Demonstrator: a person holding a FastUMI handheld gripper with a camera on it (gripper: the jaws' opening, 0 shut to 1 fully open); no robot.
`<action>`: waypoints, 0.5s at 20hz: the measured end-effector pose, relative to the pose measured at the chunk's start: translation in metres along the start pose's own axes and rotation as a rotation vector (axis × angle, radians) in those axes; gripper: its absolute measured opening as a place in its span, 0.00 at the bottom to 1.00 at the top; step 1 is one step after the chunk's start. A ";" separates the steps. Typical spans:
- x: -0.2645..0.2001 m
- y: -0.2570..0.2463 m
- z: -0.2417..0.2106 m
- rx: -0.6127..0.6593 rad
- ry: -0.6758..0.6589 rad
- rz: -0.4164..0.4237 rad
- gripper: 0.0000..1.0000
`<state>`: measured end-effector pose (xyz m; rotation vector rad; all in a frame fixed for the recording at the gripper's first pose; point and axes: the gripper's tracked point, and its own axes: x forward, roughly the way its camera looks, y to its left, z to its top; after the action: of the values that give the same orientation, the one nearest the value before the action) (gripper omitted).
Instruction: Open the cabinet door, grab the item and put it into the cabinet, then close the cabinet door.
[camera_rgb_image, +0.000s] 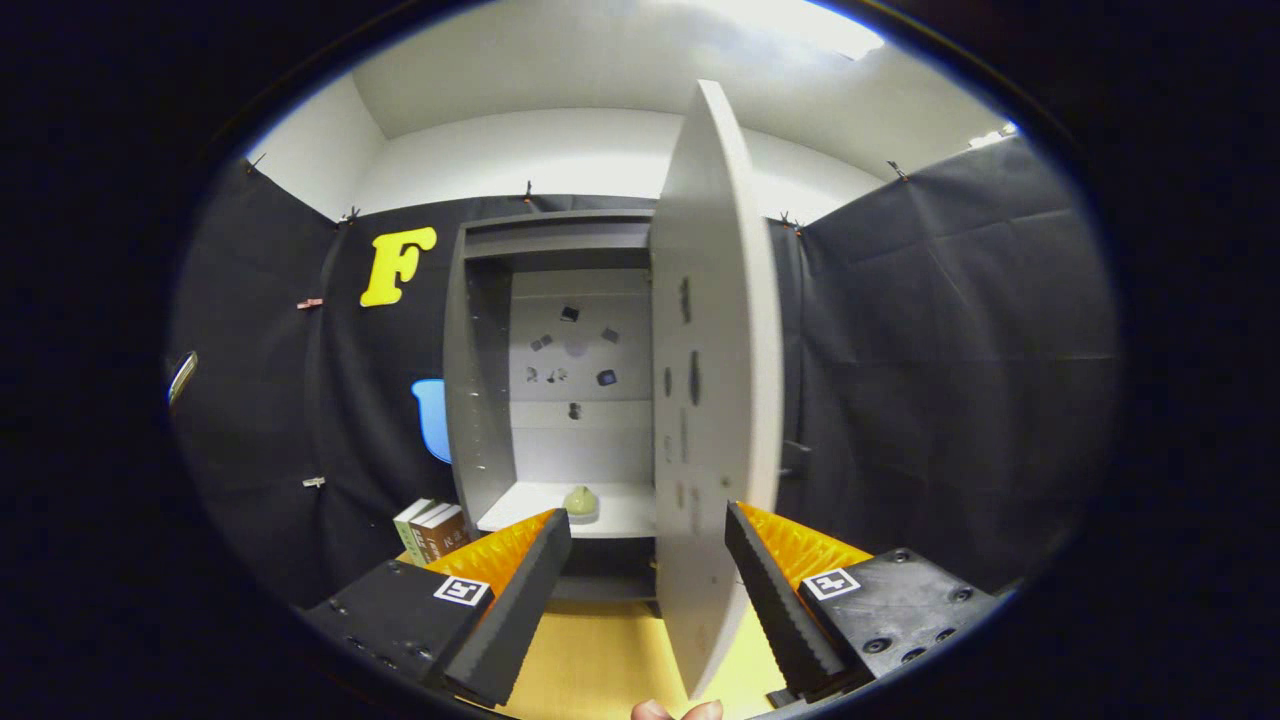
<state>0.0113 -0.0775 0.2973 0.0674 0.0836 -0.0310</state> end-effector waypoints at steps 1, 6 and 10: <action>-0.005 -0.018 -0.002 0.001 0.007 -0.030 0.98; -0.003 -0.116 0.002 -0.031 -0.015 -0.226 0.98; 0.023 -0.154 -0.014 -0.038 0.024 -0.281 0.98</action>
<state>0.0278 -0.2311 0.2708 0.0174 0.1168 -0.3097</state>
